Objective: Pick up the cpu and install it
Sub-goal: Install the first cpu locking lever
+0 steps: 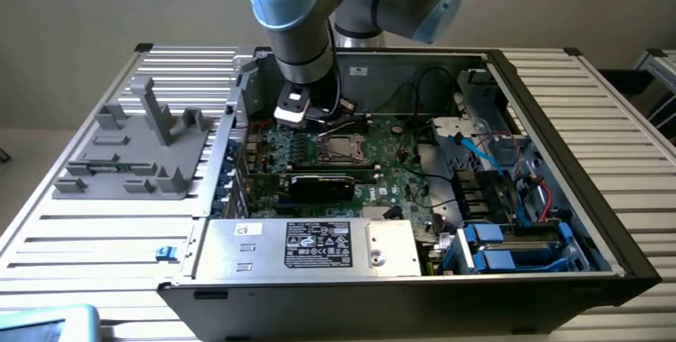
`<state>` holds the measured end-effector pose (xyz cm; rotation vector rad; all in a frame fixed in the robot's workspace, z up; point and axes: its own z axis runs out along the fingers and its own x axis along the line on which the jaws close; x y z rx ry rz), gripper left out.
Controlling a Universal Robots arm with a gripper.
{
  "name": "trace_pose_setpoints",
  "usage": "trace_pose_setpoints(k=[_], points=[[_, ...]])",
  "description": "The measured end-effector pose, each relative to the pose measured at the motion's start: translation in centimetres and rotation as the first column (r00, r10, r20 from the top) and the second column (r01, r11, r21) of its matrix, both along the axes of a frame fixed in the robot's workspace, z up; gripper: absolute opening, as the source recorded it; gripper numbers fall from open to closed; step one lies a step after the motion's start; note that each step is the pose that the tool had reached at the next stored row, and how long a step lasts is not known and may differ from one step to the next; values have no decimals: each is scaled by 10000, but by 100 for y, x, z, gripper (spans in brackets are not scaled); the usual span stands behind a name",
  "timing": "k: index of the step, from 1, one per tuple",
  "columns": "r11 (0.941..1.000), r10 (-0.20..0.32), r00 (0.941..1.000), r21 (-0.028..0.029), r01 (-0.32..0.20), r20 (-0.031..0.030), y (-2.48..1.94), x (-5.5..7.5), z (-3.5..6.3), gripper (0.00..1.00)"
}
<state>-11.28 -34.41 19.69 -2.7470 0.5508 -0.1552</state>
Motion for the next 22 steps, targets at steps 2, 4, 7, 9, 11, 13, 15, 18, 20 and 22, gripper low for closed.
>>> trace_pose_setpoints(k=[2, 4, 7, 9, 11, 13, 15, 18, 20, 22], points=[[10000, -20, 10000, 2, 20, -5, 0, 0, 6, 11], [10000, -33, 10000, 0, 33, -23, -1, -2, 24, 11], [10000, -49, 10000, 2, 50, -44, 0, -13, 52, 11], [10000, -63, 10000, 1, 63, -48, -1, -32, 53, 11], [10000, -72, 10000, 0, 72, -50, 0, -39, 54, 11], [10000, -72, 10000, 0, 72, -50, 0, -39, 54, 11], [10000, -73, 10000, 1, 73, -50, -1, -48, 54, 11], [10000, -72, 10000, 1, 72, -45, -3, -86, 53, 11], [10000, -73, 10000, 0, 73, -34, -3, -128, 54, 11], [10000, -73, 10000, 1, 73, 0, -4, -163, 53, 11]])
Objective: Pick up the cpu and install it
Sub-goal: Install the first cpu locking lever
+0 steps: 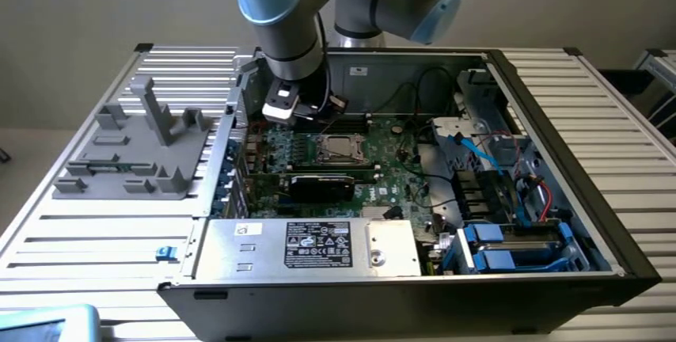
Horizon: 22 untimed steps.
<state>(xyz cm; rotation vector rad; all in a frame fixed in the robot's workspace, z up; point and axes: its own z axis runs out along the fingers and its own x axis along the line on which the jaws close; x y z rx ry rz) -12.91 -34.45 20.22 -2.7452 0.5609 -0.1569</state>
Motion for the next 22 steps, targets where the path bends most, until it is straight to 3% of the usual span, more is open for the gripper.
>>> trace_pose_setpoints(k=[2, 6, 8, 15, 22], points=[[10000, 1, 10000, 0, -1, 60, -1, -16, -2, 11], [10000, 1, 9996, 1, -1, 289, -10, -16, -14, 11], [10000, 1, 9994, 1, -1, 343, -13, -18, -23, 11], [10000, 1, 9992, 12, -1, 391, -20, -29, -42, 11], [10000, -1, 9988, 14, 0, 488, -20, 0, -48, 11]])
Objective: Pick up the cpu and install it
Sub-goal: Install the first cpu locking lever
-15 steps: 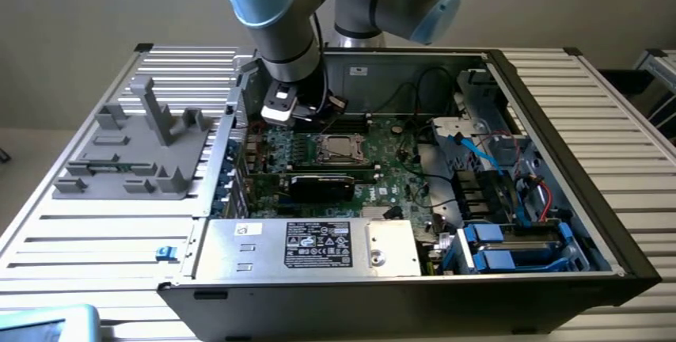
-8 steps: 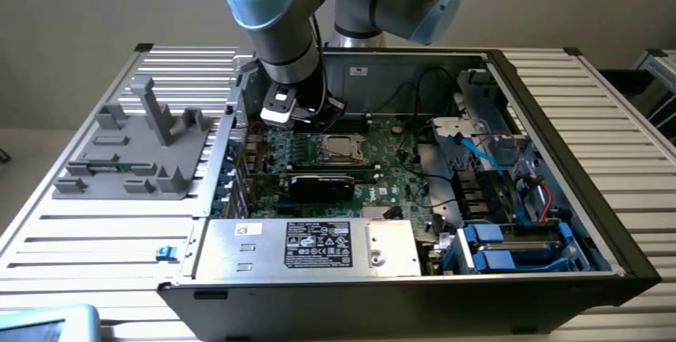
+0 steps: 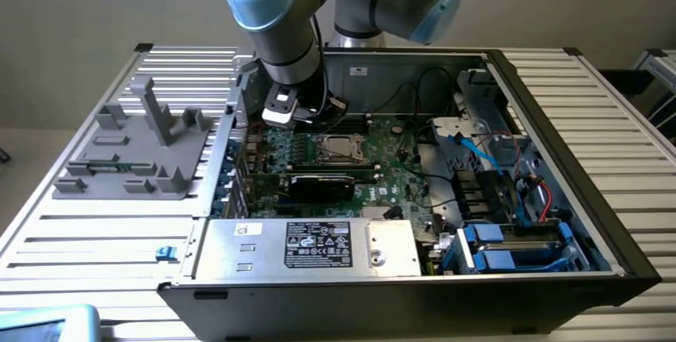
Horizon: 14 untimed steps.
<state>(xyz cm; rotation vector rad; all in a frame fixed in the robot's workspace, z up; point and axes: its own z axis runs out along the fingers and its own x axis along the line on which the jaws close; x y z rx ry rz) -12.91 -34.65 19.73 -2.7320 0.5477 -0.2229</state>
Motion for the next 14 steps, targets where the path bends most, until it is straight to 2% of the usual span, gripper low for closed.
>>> trace_pose_setpoints(k=[10, 14], points=[[10000, 0, 10000, -1, 0, 60, 0, 95, -10, 11], [10000, 0, 10000, 2, 0, 66, 1, 106, -11, 11]])
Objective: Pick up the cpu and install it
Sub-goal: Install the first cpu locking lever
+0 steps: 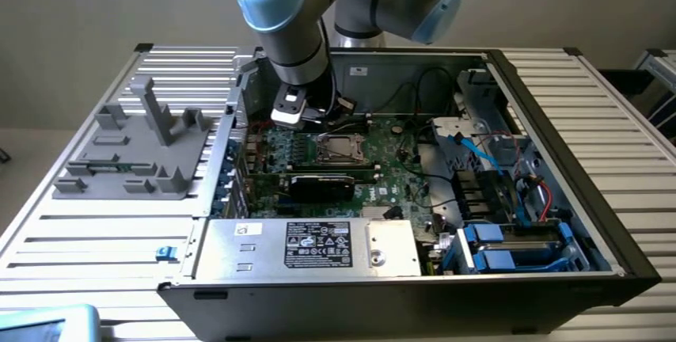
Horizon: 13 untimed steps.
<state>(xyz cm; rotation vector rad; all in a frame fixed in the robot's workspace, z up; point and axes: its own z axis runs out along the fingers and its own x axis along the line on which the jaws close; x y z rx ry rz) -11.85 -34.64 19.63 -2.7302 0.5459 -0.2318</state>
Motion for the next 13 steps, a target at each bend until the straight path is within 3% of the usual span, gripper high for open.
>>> trace_pose_setpoints(k=[13], points=[[10000, 0, 10000, 6, 0, -4, 22, 20, -2, 11]])
